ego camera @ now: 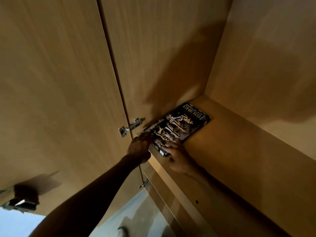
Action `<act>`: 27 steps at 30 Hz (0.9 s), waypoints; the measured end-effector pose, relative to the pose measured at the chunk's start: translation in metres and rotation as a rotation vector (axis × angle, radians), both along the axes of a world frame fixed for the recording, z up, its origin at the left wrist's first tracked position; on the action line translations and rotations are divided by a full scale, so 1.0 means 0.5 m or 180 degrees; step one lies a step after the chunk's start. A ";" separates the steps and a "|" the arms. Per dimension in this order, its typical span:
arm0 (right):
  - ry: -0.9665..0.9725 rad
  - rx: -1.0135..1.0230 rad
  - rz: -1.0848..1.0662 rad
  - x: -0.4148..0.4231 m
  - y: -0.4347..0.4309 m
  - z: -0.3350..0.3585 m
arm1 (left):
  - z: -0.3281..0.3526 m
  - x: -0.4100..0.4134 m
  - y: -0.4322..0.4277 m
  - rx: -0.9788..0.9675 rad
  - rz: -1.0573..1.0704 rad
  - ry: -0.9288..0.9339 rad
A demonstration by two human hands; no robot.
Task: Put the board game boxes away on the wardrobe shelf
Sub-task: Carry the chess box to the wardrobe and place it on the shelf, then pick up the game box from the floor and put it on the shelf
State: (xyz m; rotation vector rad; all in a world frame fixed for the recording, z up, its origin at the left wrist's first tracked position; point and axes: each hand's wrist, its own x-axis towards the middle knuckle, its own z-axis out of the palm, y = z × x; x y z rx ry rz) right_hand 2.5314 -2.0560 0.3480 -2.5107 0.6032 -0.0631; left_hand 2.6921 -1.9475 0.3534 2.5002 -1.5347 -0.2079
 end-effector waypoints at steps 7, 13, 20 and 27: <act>-0.0057 0.0332 0.0000 0.032 -0.010 -0.003 | 0.020 0.024 -0.030 0.0249 0.0142 0.0466; -0.0552 0.0451 -0.0116 0.029 -0.026 -0.002 | 0.002 0.001 -0.007 -0.0566 0.0395 0.1278; -0.1244 0.1297 -0.0844 -0.001 0.067 0.006 | -0.040 -0.073 0.141 -0.1441 0.1542 0.1781; -0.0623 0.1759 -0.0236 0.043 0.243 -0.037 | -0.056 -0.141 0.395 -0.2250 0.2615 0.2255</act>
